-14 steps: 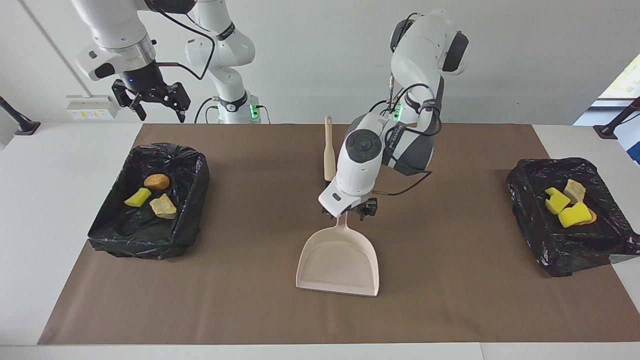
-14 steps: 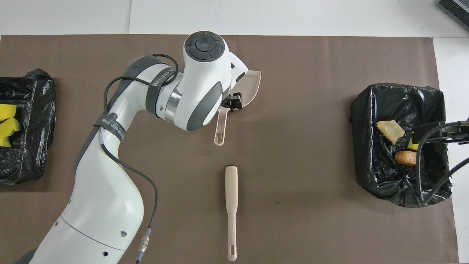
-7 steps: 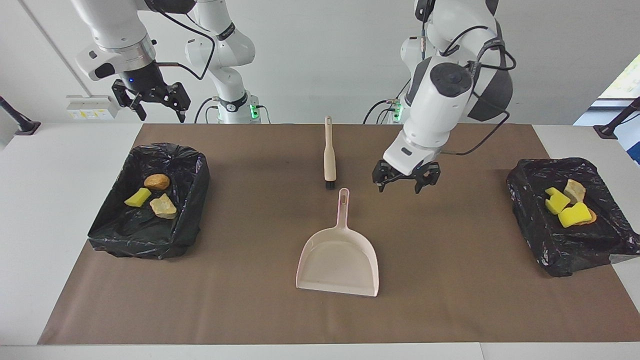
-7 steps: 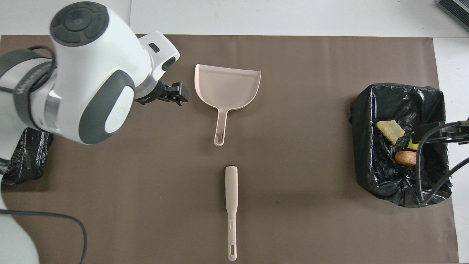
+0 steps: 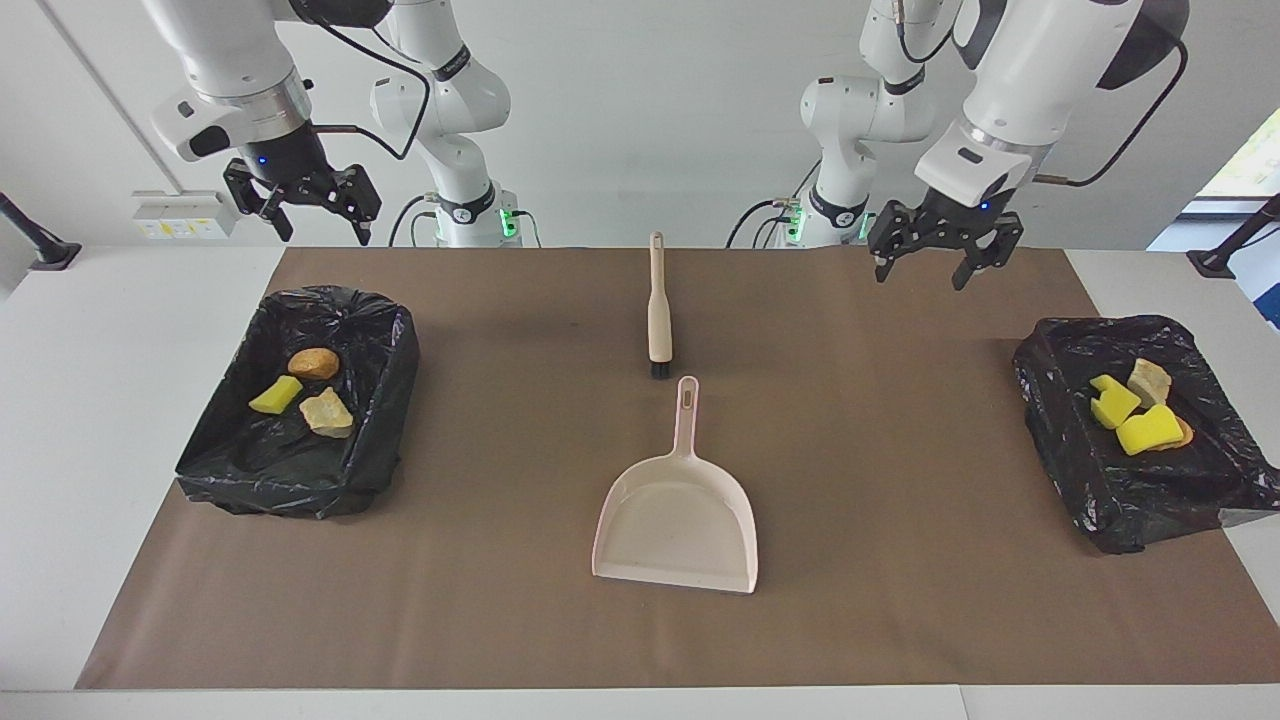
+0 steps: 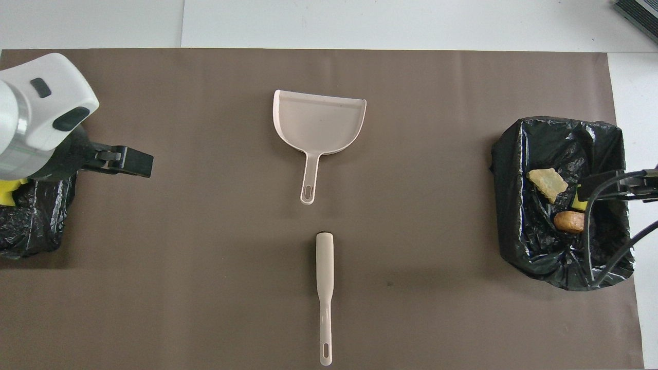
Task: Sweep and dump trash in bin
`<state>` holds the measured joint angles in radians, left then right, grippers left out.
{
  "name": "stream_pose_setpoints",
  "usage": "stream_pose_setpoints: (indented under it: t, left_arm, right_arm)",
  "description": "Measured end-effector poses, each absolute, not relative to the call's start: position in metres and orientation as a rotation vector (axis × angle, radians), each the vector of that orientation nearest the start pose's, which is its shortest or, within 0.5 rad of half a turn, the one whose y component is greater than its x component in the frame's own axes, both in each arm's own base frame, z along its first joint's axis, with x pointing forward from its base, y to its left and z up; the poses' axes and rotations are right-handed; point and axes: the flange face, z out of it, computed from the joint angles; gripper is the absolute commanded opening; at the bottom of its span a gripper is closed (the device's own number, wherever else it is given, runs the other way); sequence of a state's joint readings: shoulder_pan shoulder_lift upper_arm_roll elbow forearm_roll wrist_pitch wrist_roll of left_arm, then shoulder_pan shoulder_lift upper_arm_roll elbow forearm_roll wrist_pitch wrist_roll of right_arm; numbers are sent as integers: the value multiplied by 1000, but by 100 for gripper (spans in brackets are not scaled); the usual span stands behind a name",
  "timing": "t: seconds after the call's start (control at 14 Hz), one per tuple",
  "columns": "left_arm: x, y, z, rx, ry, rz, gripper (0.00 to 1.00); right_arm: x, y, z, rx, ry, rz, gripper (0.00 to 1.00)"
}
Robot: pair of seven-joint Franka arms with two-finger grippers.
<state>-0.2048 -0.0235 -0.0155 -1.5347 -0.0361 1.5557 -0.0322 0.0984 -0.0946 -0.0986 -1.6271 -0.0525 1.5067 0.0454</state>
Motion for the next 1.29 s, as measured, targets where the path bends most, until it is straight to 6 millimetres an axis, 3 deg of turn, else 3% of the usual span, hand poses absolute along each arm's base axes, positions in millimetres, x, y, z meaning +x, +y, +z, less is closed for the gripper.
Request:
stream_pose_setpoints:
  t: [0.21,0.86,1.29]
  left_arm:
    - [521,-101,671,-3155,289,-51,100]
    - [533,-49,669,-3152,208,31,100]
    - [534,-43,670,-3146,290,28,100]
  right_arm:
    - [518,-9,643,-3184,76,40,100]
    - [518,-9,643,-3184,76,40,100]
    - [518,-9,643,-3184,76,40,100]
